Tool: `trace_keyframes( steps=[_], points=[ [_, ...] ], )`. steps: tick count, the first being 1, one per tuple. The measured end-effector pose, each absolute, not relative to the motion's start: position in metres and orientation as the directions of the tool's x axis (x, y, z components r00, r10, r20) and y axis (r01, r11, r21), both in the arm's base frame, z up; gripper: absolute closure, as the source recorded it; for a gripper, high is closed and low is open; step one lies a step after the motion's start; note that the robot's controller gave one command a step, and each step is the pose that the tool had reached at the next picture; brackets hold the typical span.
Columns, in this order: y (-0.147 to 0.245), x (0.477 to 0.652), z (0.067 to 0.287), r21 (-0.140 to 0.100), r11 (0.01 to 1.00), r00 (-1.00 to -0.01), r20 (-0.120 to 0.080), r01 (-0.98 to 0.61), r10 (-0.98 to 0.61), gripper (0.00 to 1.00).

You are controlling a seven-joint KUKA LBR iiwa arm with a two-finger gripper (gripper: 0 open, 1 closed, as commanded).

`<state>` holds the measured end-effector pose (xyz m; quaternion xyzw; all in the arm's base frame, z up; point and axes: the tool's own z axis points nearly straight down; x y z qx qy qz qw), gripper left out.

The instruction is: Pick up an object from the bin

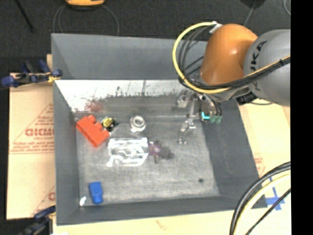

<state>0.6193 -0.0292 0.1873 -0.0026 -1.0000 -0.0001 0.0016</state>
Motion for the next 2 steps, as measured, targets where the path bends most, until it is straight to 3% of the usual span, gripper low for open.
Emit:
trace_keyframes(
  steps=[1,2],
  points=[
    [0.011,0.602,0.08,0.002,1.0,-1.0,0.003,0.002,0.002,0.0],
    [0.052,0.592,0.076,-0.004,0.999,-0.999,-0.016,-0.035,-0.035,0.0]
  ],
)
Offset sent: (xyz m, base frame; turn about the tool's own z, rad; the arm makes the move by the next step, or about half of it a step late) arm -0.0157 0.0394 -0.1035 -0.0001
